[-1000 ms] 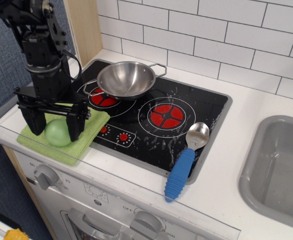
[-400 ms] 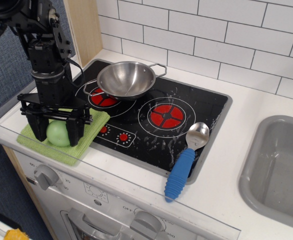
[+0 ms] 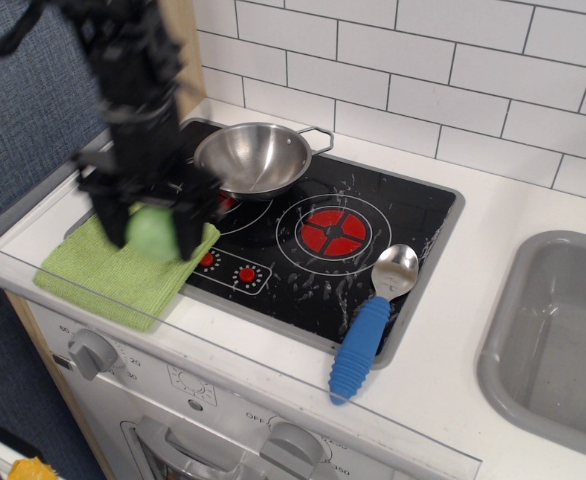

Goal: Put the pear to the right of the pot.

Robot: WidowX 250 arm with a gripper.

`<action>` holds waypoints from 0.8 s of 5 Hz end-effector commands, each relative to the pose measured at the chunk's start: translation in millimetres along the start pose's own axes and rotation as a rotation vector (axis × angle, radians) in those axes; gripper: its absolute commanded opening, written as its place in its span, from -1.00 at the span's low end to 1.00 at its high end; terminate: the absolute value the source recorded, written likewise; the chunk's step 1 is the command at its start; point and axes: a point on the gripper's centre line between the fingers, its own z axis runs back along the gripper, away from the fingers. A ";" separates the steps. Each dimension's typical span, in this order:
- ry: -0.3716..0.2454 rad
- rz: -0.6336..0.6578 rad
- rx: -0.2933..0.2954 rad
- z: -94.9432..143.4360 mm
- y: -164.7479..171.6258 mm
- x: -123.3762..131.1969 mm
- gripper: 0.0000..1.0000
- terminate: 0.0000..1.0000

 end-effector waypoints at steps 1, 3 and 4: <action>-0.050 -0.157 -0.050 31.8 -101.7 34.5 -1.00 -1.00; -0.034 -0.061 -0.082 18.3 -127.6 79.6 -1.00 -1.00; 0.007 -0.046 -0.050 0.2 -126.9 85.6 -1.00 -1.00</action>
